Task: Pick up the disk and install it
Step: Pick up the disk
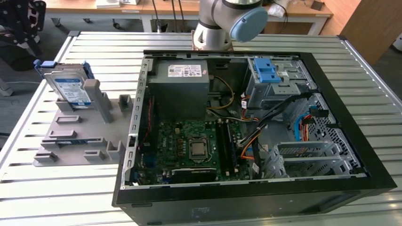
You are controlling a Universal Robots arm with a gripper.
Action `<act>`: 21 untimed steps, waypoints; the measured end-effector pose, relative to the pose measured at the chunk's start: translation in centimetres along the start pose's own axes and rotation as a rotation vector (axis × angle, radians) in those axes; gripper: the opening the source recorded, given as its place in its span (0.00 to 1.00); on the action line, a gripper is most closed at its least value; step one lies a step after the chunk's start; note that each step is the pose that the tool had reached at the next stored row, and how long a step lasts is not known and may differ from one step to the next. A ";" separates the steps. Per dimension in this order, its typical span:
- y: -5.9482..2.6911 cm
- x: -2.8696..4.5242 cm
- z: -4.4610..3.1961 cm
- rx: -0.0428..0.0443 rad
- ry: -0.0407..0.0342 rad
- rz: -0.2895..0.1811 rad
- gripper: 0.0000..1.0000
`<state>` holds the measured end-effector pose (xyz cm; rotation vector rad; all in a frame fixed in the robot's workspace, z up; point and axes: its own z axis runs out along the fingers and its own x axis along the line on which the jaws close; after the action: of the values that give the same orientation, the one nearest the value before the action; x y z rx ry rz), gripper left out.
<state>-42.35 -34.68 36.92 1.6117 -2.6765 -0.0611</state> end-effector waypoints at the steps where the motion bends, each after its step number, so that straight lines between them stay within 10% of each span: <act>1: 0.00 0.00 0.01 0.0000 0.0008 -0.018 0.11; 6: 0.00 0.00 0.06 0.0010 0.0021 -0.102 0.11; 11: 0.02 -0.05 0.18 0.0148 -0.0127 -0.132 0.11; 21: 0.01 -0.04 0.55 0.0160 -0.0101 -0.297 0.11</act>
<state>-42.36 -34.63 36.37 2.0044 -2.4265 -0.0514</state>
